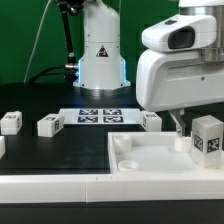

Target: Assemble one leg

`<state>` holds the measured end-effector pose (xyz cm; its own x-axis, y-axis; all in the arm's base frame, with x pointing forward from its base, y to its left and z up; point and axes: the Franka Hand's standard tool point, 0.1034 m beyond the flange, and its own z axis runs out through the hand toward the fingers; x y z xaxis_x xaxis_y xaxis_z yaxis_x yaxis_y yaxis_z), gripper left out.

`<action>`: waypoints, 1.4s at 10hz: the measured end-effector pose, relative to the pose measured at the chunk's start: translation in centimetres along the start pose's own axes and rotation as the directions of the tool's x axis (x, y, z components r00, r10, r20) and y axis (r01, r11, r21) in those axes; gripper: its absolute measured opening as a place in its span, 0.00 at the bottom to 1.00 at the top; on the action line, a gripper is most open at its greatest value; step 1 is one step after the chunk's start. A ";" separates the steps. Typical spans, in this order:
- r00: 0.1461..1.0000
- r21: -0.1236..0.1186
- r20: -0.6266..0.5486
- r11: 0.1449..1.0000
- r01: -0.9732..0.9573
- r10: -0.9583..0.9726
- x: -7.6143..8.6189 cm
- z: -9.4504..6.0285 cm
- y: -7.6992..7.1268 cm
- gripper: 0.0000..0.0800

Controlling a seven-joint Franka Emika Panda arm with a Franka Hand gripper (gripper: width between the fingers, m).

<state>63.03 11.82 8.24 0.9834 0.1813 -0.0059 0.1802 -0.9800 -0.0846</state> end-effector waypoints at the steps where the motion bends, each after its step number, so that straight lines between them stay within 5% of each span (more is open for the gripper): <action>1: 1.000 0.000 0.000 1.000 0.000 0.000 0.0 0.0 0.0 0.69; 2: 1.000 0.000 0.000 1.000 0.000 0.000 0.0 0.0 0.0 0.44; 3: 1.000 0.000 0.000 1.000 -0.001 0.001 0.0 0.0 0.0 0.36; 6: 0.996 -0.003 -0.004 0.996 -0.092 0.092 0.0 0.0 0.0 0.36; 9: 0.906 -0.002 -0.010 0.906 -0.423 0.423 0.0 0.0 0.2 0.36; 11: 0.788 0.000 -0.014 0.788 -0.616 0.616 0.0 0.1 0.3 0.36; 14: 0.417 0.016 -0.027 0.417 -0.909 0.909 -0.3 0.1 0.3 0.36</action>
Offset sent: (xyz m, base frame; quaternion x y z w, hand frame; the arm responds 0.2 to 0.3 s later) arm 0.0000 0.0000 0.0000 0.0000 0.0000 0.0000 1.0000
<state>62.84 11.48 8.08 0.5739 -0.8173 -0.0522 -0.8189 -0.5721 -0.0456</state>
